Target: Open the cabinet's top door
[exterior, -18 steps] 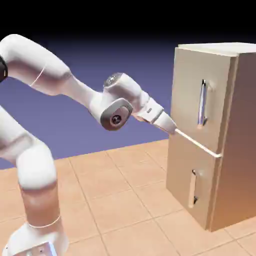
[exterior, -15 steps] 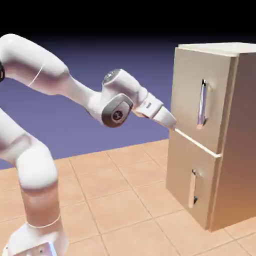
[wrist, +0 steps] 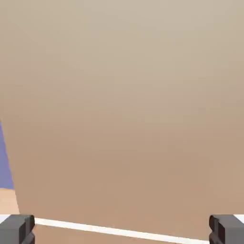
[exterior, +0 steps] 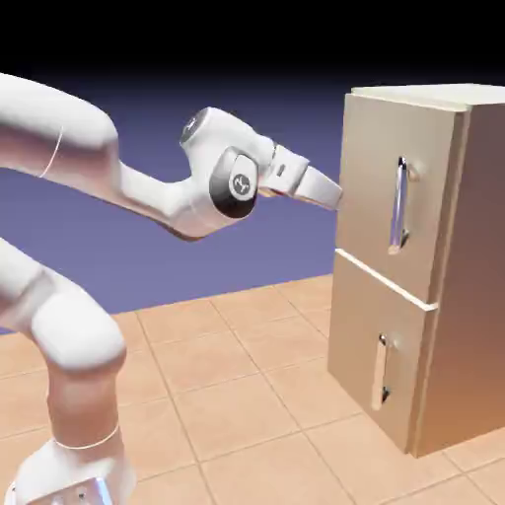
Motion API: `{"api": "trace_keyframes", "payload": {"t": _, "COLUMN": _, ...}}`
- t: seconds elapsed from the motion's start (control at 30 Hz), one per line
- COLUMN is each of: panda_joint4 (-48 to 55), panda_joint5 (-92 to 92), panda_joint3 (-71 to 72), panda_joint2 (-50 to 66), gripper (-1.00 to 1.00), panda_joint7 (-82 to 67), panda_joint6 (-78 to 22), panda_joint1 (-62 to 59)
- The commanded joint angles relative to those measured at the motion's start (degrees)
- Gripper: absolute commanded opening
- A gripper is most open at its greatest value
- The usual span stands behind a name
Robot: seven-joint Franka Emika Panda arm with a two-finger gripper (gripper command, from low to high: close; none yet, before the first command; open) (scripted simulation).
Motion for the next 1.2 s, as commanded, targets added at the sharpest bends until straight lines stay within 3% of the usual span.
{"api": "trace_keyframes", "payload": {"t": 0.0, "panda_joint4": 0.32, "panda_joint5": -2.50, "panda_joint3": -0.95, "panda_joint2": -0.46, "gripper": 0.00, "panda_joint7": 1.75, "panda_joint6": -0.12, "panda_joint1": 0.78}}
{"api": "trace_keyframes", "payload": {"t": 1.17, "panda_joint4": 11.56, "panda_joint5": -89.72, "panda_joint3": -34.30, "panda_joint2": -16.55, "gripper": 0.00, "panda_joint7": 62.74, "panda_joint6": -4.38, "panda_joint1": 28.14}}
